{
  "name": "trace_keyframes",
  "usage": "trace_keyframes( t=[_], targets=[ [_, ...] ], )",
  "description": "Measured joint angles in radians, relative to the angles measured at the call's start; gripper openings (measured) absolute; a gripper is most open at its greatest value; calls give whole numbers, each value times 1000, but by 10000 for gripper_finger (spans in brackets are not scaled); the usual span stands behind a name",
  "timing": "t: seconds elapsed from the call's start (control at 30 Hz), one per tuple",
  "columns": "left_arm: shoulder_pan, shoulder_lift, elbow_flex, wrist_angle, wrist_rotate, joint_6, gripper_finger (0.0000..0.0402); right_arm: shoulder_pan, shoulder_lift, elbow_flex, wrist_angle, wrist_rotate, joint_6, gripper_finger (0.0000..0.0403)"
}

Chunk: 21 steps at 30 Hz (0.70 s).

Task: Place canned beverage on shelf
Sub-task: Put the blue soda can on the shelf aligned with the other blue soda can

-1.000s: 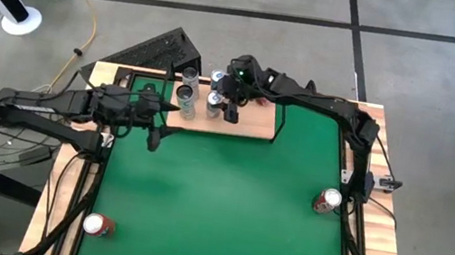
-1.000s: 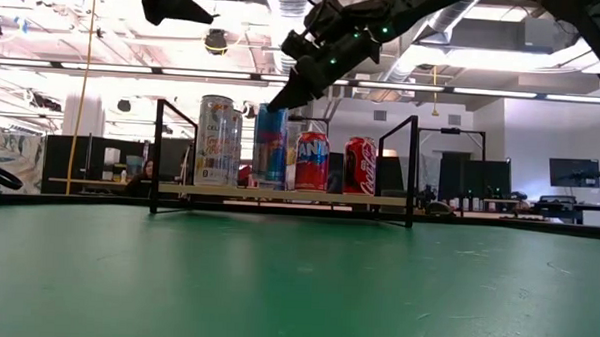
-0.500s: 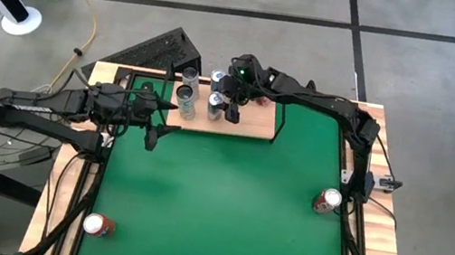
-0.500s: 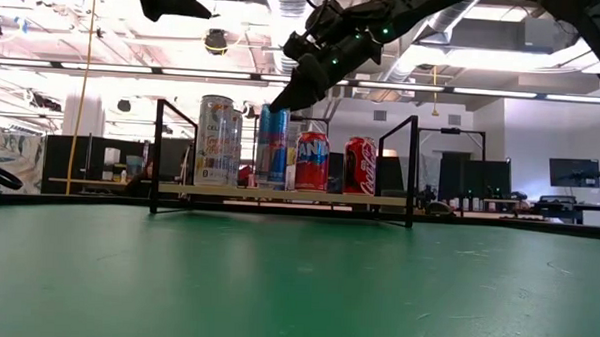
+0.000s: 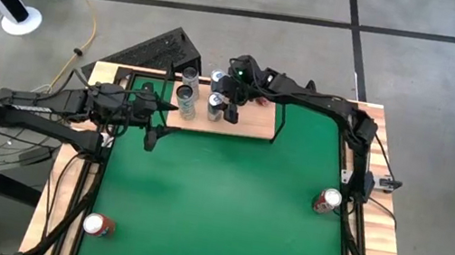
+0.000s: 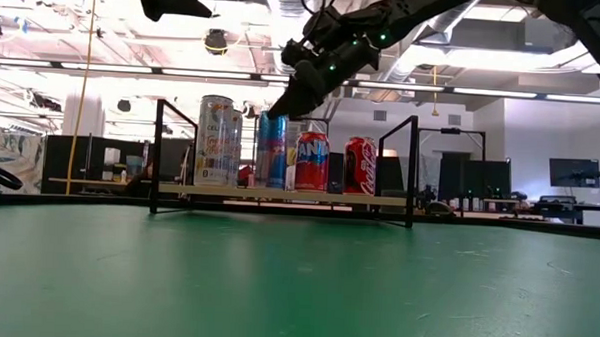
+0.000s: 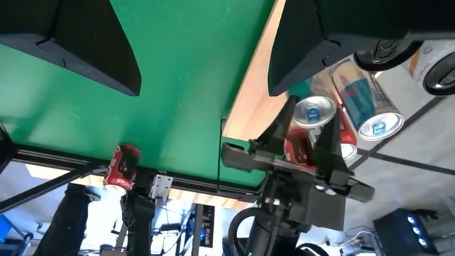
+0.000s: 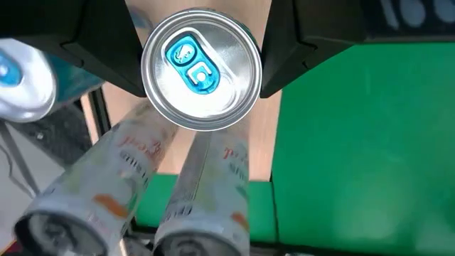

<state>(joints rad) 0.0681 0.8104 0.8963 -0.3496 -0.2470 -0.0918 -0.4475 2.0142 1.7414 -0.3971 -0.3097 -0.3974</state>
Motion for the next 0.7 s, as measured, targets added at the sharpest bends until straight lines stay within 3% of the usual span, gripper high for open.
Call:
trace_keyframes(
  t=[0.7],
  targets=[
    [0,0,0,-5,16,-18,290,-7,10,1,25,5,12,264]
  ],
)
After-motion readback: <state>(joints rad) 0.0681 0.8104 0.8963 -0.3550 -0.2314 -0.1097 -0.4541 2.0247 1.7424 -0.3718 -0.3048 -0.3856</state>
